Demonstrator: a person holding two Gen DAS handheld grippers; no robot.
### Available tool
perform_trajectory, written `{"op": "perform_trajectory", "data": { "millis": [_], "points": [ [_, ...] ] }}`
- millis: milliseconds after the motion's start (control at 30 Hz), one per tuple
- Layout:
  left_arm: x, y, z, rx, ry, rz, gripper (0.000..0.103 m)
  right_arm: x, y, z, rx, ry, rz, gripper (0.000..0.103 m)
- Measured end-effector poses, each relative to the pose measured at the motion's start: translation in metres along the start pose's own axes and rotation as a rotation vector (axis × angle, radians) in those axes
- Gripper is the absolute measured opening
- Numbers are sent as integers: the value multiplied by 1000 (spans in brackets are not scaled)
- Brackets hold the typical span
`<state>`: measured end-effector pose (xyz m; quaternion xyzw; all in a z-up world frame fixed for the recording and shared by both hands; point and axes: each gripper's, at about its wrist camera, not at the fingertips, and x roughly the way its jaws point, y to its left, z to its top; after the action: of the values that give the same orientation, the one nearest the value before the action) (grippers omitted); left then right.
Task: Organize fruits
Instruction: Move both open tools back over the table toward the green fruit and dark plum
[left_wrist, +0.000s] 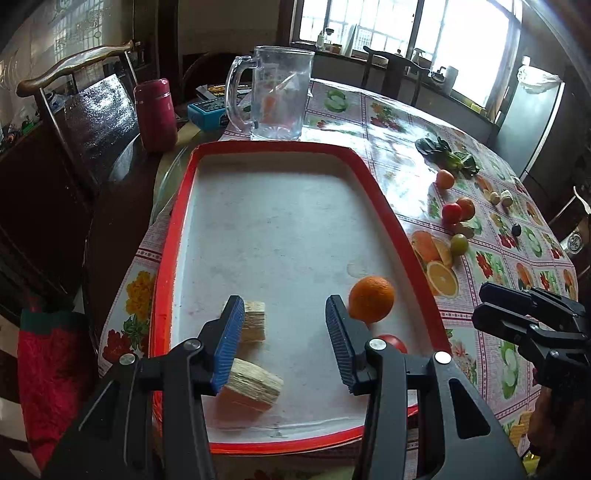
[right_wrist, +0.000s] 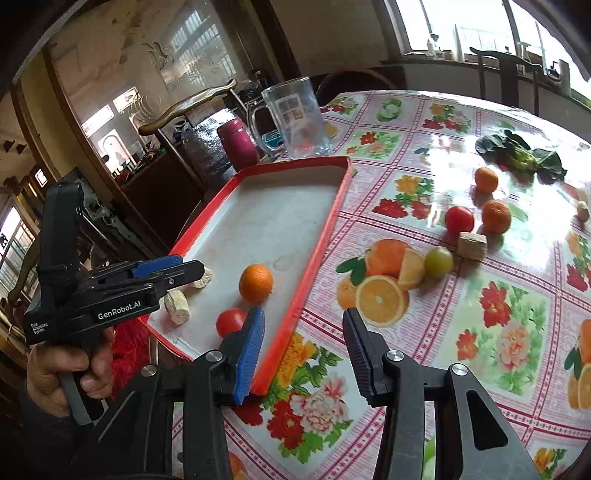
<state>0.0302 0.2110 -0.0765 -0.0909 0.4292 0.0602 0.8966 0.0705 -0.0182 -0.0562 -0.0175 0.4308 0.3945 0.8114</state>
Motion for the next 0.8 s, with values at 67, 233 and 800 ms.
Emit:
{"op": "perform_trajectory", "data": {
  "millis": [67,233,800],
  "points": [
    [-2,-8,0,8,-6,-6,44,-9,-13,-5,30,-12,-16,46],
    [-4,-31,2,40,-6,-32,44,-35,-46,-19,92,-41,-58,47],
    [-10,-107,4,162,-13,-123,44,-88,-122,-57,234,-98,-164,47]
  ]
}}
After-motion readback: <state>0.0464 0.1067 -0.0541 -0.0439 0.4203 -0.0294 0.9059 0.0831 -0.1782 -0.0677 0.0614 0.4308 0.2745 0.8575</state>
